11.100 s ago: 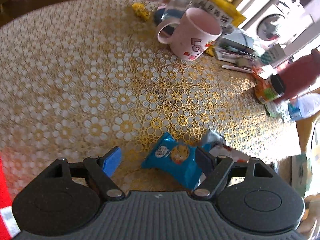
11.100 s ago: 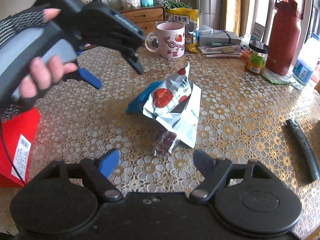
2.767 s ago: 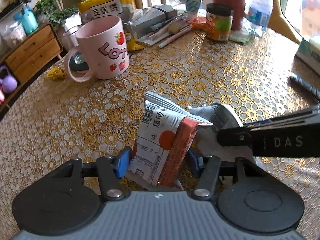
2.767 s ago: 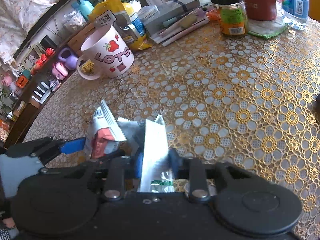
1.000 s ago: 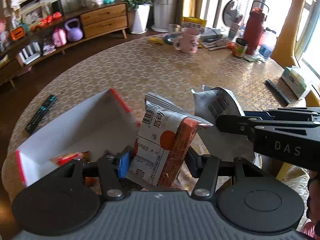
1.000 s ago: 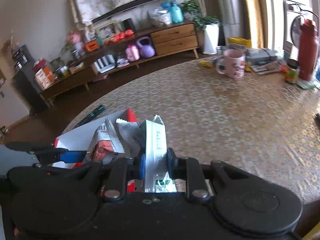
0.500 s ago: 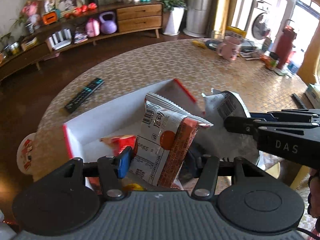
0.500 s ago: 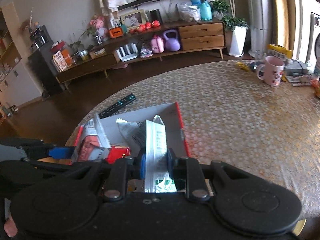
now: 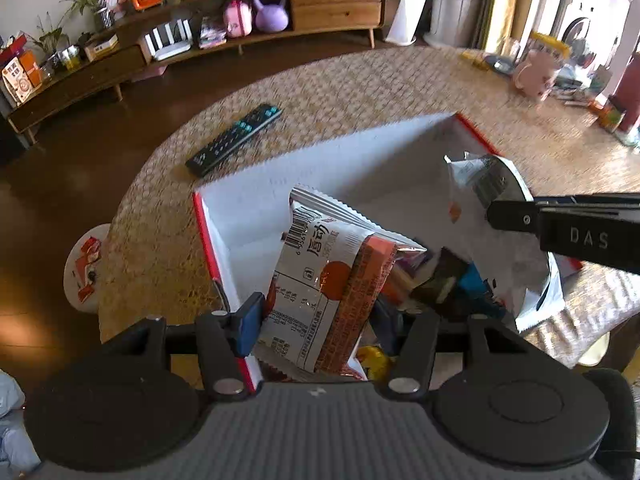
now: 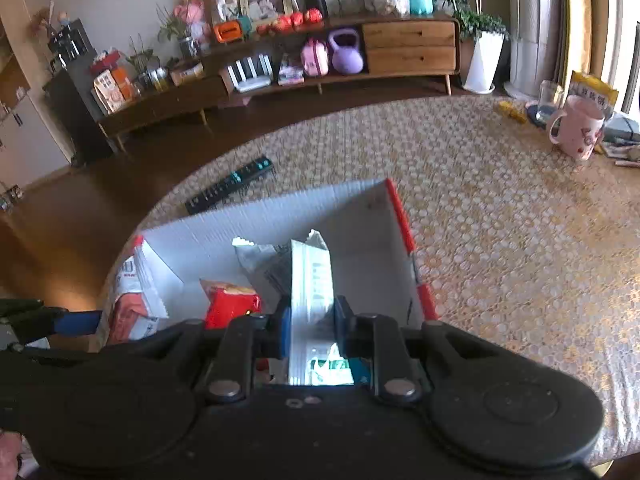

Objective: Organize snacks
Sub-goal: 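Carry the wafer packet and white stick snack over the red box, then open both tools to drop the wafer packet and stick snack into the box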

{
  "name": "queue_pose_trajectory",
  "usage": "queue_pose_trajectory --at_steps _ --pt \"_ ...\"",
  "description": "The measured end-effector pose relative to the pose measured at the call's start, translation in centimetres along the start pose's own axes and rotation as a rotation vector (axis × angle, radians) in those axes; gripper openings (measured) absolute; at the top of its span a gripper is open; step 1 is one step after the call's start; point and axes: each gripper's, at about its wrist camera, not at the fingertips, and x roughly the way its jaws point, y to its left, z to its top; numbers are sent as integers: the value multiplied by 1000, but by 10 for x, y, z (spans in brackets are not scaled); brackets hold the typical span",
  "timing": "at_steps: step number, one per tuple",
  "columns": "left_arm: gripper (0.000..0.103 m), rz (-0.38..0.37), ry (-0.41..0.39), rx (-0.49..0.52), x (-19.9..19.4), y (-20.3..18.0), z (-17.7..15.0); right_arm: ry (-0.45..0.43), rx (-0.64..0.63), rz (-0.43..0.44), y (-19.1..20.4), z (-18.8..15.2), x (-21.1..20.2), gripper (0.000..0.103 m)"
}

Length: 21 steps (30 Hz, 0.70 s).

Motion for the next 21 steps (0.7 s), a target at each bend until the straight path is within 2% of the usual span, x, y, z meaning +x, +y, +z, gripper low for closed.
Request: queue_pose_trajectory --at_steps 10,15,21 --pt "55 -2 38 4 34 -7 -9 45 -4 -21 4 -5 31 22" --pt "56 -25 50 -3 41 -12 -16 45 -4 -1 5 -7 25 26" --pt "56 -21 16 13 39 -18 -23 28 3 37 2 -14 9 30"
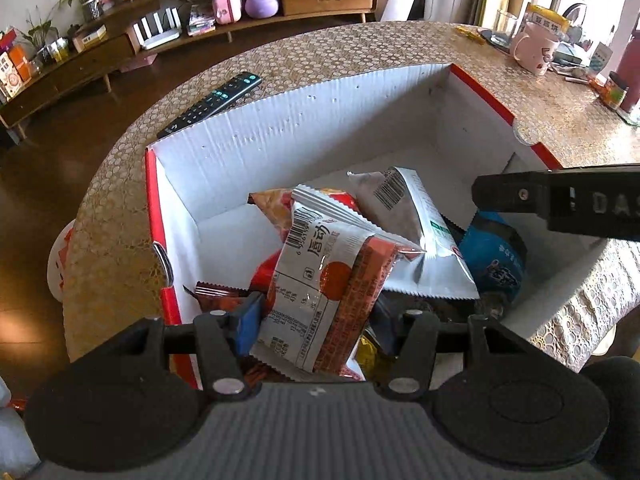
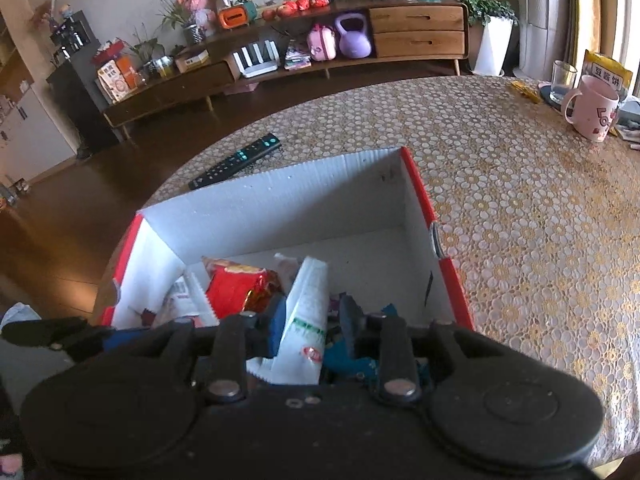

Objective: Organize snacks
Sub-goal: 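Open both tools to drop the wafer packet and stick snack into the box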

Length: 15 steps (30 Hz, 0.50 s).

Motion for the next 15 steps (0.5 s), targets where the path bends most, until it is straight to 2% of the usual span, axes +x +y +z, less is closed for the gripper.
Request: queue_pose_trajectory --at_steps 1,6,8,11,15 --pt "56 -3 -6 -1 -1 -1 -2 -5 -4 4 0 -2 -3 31" --pt "73 -34 -58 -17 -11 -4 -9 -32 -8 17 -3 -13 -19 42" --pt "73 -38 -76 -21 -15 -5 -12 -46 -10 22 -5 -18 -25 48" --pt "73 -40 -98 -28 -21 -6 -18 -84 -15 25 -7 -25 -37 65" --pt "73 -26 -149 -36 -35 -8 -24 -121 -37 36 -8 -34 -52 76"
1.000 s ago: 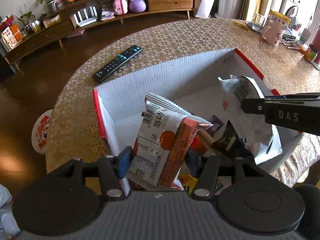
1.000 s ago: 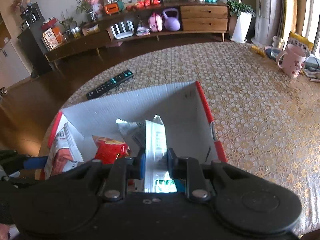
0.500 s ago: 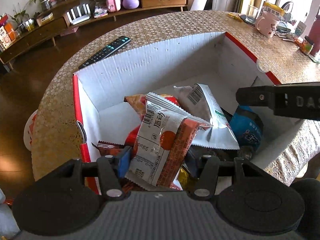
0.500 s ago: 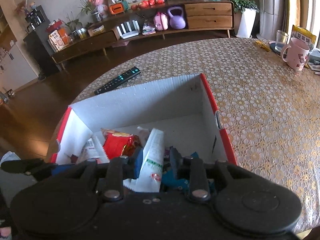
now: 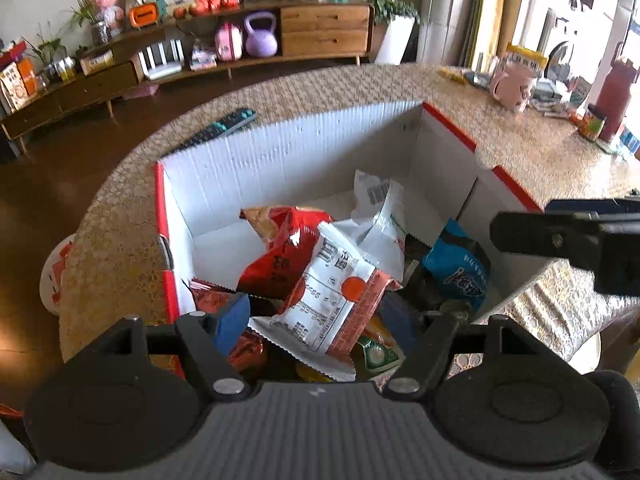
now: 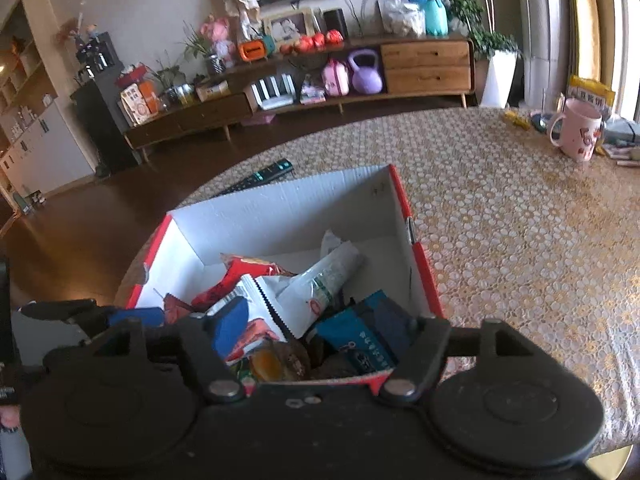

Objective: Organize snacks
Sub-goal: 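Open both tools to drop the wafer packet and stick snack into the box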

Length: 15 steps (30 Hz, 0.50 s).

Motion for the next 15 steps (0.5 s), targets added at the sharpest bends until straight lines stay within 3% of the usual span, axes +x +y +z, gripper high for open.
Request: queue_pose_trajectory --at_steps 12,15 --pt "74 1 -129 -7 -49 -7 -10 -123 -80 22 9 -18 -47 102" --pt "81 -11 -155 -3 -61 -10 -14 -144 -80 29 7 -23 -58 103"
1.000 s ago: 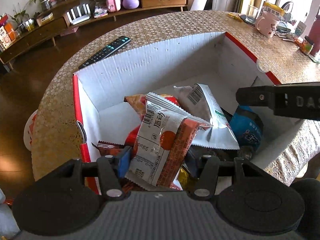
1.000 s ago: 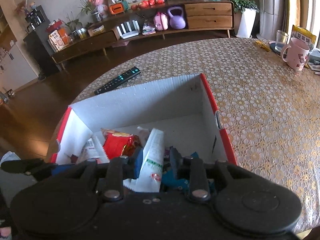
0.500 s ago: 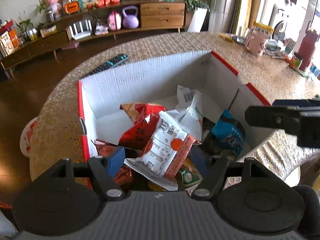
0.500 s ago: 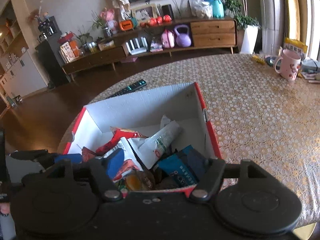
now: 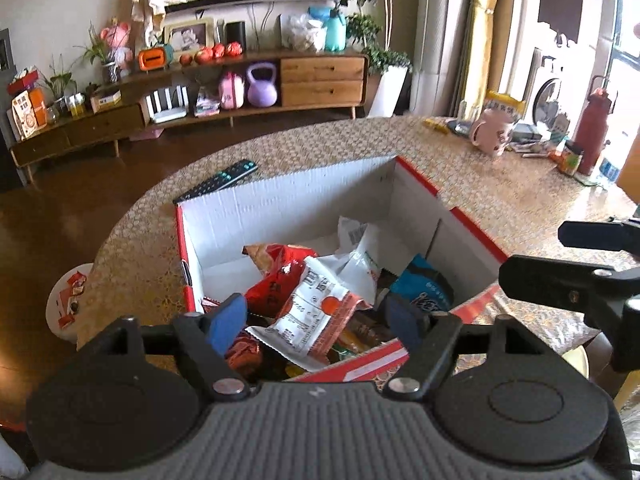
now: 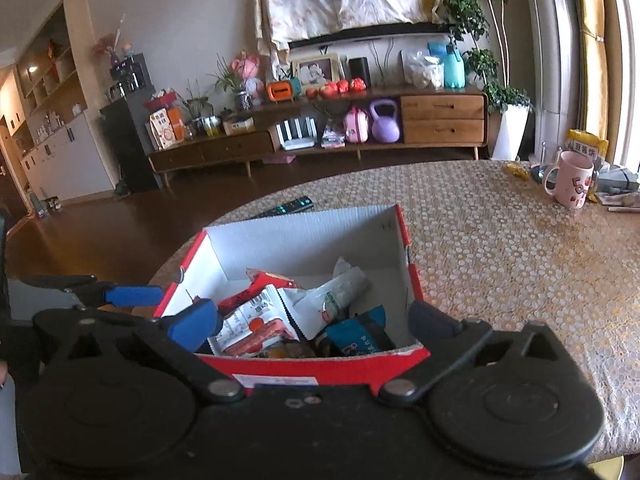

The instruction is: Organize snacks

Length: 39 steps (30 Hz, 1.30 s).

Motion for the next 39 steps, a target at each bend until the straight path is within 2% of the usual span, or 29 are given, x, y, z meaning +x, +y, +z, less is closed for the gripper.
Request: queue_pose_trajectory --at_steps 4,7,13,17,27,39 --pt "82 5 -40 2 -16 -4 -1 -23 -8 -6 0 -4 -11 103" --pt "87 1 -62 -12 -26 -5 -2 -39 -14 -8 0 -8 -19 103" --pt "89 27 -74 -17 -37 -10 -2 -43 -22 3 1 -15 -28 103" --pt "100 43 -85 -16 -41 -12 -5 -48 -35 10 4 -15 -31 103" --pt "101 66 -86 -32 -48 -15 -13 -63 -42 21 5 -13 -35 103" --pt "101 52 -70 -67 -49 -13 -19 -57 -32 16 5 -16 -34 103"
